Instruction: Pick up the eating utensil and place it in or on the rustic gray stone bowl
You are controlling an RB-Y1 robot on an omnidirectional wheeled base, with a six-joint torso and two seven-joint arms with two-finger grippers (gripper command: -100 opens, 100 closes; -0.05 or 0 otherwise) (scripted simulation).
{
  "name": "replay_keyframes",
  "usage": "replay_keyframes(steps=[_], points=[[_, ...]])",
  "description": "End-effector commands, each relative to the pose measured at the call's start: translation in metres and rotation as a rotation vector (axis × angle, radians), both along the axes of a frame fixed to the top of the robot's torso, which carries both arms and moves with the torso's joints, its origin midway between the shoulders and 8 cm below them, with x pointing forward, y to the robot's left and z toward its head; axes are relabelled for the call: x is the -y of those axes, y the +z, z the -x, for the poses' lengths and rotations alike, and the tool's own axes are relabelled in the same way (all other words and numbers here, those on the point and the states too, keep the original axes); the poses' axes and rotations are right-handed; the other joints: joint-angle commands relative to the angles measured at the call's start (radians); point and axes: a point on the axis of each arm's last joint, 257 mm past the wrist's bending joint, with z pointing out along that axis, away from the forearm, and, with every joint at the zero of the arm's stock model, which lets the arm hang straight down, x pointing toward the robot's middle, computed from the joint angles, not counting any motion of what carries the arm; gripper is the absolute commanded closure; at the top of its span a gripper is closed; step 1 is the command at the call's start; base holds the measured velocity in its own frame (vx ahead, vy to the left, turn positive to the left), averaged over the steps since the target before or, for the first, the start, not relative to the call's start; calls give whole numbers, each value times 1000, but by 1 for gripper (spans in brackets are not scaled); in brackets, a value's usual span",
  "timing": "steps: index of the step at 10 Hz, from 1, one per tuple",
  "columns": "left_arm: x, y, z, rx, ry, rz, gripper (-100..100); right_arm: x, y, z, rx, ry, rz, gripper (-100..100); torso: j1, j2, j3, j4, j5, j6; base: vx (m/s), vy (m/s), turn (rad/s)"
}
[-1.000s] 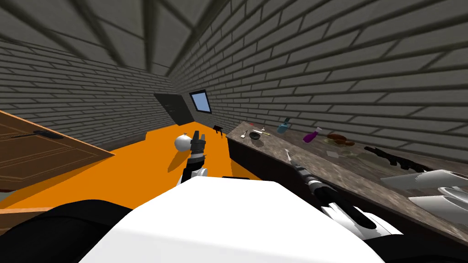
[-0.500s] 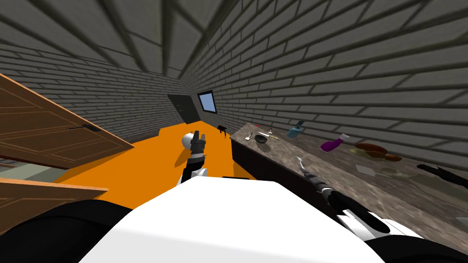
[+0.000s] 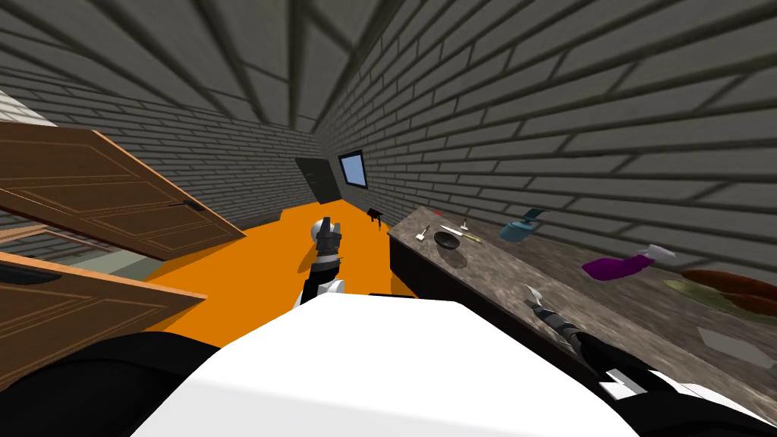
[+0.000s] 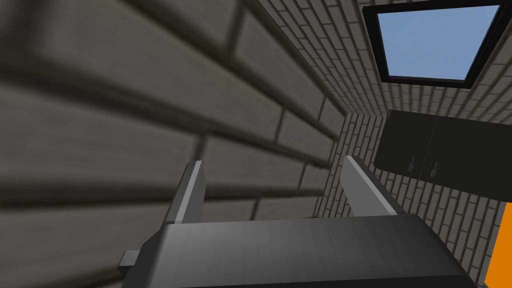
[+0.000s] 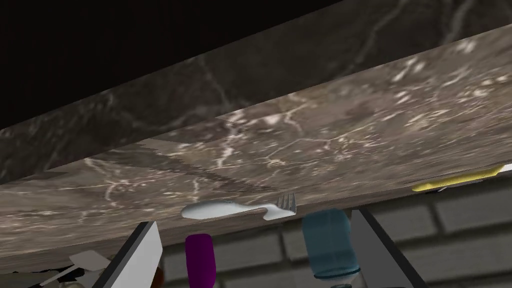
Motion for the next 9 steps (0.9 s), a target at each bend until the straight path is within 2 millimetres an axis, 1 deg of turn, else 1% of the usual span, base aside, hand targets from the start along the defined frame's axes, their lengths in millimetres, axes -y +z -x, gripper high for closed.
replay_keyframes(steps=[1, 3, 4, 5, 6, 7, 8, 9], points=[[0, 0, 0, 0, 0, 0, 0, 20, -4, 23, -78, -26, 41, -100, 0, 0, 0, 0, 0, 0, 123, 3, 184], [0, 0, 0, 0, 0, 0, 0, 42, -4, 47, -157, -52, 82, -100, 0, 0, 0, 0, 0, 0, 125, 10, 141], [0, 0, 0, 0, 0, 0, 0, 42, -4, 47, -157, -52, 82, -100, 1, 1, 0, 0, 0, 0, 74, 6, 37], [0, 0, 0, 0, 0, 0, 0, 50, -3, 57, -191, -64, 99, -100, 1, 3, 2, 1, 0, 1, 55, 6, 88], [0, 0, 0, 0, 0, 0, 0, 63, -2, 75, -244, -84, 124, -100, 0, 5, 3, 1, 0, 0, 85, 10, 160], [0, 0, 0, 0, 0, 0, 0, 67, -2, 82, -263, -91, 131, -100, 1, 4, 2, 1, 0, 0, 99, 8, 107], [0, 0, 0, 0, 0, 0, 0, 63, -3, 76, -246, -84, 123, -100, 1, 3, 2, 1, 0, 1, 43, 1, 15], [0, 0, 0, 0, 0, 0, 0, 65, -3, 77, -249, -86, 125, 0, 1, 6, 3, 1, 0, 1, 8, 0, -1]])
